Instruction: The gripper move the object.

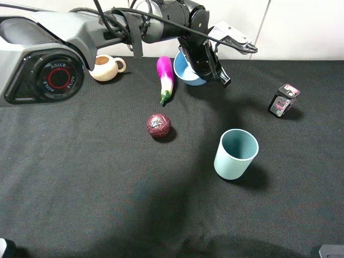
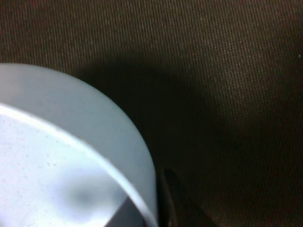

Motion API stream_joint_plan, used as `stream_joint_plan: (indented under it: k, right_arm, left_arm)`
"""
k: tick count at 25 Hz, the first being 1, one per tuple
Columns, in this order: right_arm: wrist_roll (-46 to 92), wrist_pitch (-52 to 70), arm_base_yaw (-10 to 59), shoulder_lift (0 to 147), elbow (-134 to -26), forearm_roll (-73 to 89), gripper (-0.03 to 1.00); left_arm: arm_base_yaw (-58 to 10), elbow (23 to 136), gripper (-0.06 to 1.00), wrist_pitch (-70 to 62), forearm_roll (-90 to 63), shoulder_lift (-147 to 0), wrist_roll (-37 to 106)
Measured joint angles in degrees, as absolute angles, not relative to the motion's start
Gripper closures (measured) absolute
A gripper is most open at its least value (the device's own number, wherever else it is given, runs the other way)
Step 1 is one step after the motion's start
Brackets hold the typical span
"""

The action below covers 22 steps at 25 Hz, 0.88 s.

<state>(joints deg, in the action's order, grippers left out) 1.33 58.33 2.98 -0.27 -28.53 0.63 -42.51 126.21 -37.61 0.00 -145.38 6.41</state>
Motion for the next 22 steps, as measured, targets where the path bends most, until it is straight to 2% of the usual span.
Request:
stream_joint_plan:
  k: [5, 11, 14, 22]
  right_arm:
    - [1.33, 58.33, 2.98, -0.27, -28.53, 0.63, 0.27]
    - [1.33, 58.33, 2.98, -0.27, -28.53, 0.63, 0.27]
    - [1.33, 58.33, 2.98, -0.27, -28.53, 0.63, 0.27]
    - [1.33, 58.33, 2.98, -0.27, -28.53, 0.63, 0.27]
  left_arm:
    - [-42.51, 126.21, 0.77, -37.96, 0.0, -145.38, 6.41]
    - [-42.51, 126.21, 0.54, -37.97, 0.0, -145.38, 6.36]
    - [-42.51, 126.21, 0.46, -37.9, 0.0, -145.38, 6.36]
    - [-42.51, 126.21, 0.42, -37.72, 0.0, -145.38, 6.36]
